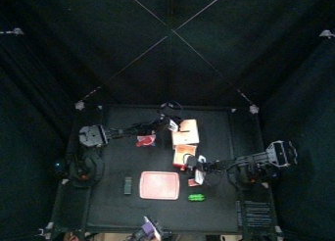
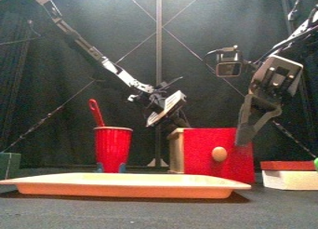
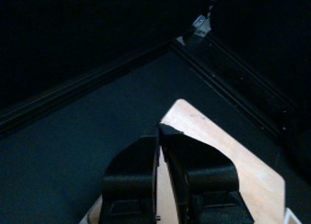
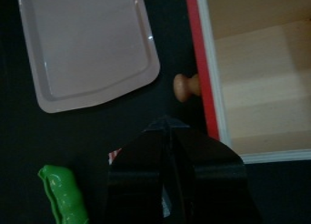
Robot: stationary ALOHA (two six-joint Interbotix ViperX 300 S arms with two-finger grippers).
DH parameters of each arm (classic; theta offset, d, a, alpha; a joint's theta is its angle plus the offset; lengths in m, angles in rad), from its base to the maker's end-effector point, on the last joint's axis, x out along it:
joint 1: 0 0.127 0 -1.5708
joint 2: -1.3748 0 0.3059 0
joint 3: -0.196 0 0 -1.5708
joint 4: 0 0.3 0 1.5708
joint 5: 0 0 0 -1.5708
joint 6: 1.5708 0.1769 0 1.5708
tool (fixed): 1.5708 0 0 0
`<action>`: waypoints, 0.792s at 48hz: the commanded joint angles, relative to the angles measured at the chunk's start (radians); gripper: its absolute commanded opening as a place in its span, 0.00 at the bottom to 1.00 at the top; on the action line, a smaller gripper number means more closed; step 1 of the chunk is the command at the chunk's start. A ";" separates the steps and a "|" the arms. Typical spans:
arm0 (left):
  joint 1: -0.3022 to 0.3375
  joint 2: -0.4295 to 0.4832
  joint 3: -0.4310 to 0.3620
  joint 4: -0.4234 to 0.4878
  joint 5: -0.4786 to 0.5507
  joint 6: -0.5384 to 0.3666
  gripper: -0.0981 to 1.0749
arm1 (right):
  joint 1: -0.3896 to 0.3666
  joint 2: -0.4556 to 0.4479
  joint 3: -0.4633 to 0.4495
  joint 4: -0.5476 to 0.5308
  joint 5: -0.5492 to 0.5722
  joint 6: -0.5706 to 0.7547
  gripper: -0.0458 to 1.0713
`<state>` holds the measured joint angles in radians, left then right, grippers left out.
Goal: Close drawer
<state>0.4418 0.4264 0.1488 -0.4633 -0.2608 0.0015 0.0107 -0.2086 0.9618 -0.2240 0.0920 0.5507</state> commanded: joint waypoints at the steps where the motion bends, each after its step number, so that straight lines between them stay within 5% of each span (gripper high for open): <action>1: 0.014 0.003 -0.052 -0.021 0.026 0.002 0.50 | -0.015 -0.003 -0.025 -0.006 -0.014 0.000 0.46; 38: 0.021 0.009 -0.058 -0.023 0.117 0.003 0.50 | -0.164 0.000 -0.018 -0.032 -0.020 0.000 0.46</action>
<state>0.4648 0.4525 0.1074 -0.4909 -0.1488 0.0015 -0.1197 -0.1994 0.9572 -0.2531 0.0782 0.5492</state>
